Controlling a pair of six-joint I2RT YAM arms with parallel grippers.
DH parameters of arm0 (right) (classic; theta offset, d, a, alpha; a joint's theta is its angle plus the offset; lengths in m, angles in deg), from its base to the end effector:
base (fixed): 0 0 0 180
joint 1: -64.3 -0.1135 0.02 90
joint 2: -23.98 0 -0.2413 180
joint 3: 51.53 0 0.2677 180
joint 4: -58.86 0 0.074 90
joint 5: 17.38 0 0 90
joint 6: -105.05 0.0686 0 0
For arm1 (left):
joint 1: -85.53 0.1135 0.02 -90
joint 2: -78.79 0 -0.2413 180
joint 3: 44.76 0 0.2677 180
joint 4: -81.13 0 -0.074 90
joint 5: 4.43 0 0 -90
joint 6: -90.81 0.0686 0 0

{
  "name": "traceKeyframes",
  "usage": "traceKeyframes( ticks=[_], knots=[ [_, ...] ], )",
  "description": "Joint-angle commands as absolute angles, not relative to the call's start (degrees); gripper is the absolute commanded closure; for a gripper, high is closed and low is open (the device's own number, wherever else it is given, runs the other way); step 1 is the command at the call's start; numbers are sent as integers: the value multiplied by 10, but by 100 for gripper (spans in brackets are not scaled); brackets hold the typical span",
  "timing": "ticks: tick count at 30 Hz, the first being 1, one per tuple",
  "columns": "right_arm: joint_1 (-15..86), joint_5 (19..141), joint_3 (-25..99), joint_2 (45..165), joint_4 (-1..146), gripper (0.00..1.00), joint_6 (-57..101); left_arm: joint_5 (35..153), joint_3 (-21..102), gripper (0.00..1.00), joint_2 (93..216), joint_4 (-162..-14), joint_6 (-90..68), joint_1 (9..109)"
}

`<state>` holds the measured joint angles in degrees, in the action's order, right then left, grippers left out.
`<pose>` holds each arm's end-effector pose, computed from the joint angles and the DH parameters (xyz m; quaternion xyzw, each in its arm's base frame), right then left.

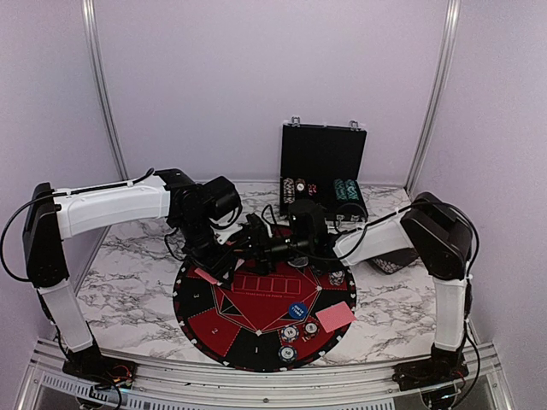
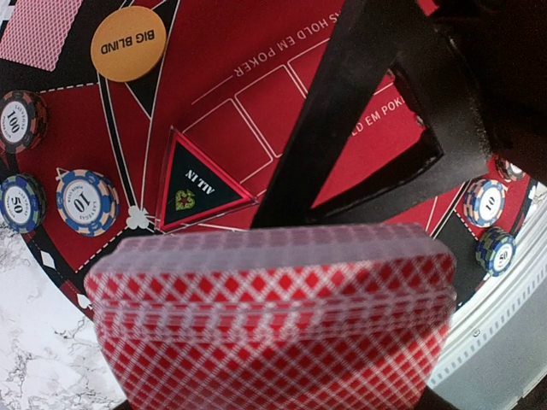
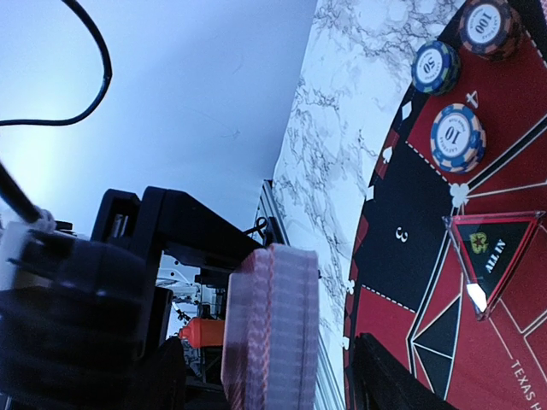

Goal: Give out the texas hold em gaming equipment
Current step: Distribute the poker card in the small blind area.

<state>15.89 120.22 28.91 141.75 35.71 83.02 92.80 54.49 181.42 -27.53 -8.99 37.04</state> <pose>0.2687 0.3791 0.1352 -0.1217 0.7535 0.6456 0.0258 0.2437 -0.2884 0.1961 0.3356 0.9305 -0.1192 0.0854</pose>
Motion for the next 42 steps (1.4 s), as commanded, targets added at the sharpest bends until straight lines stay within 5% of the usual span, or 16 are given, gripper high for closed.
traceKeyframes(
  ticks=[1,42],
  knots=[
    [152,1205,308,1433,346,37,835,925,561,50,1808,-263,-82,367],
    [185,1152,264,1376,440,45,761,922,551,50,1800,-263,-81,368]
  ],
)
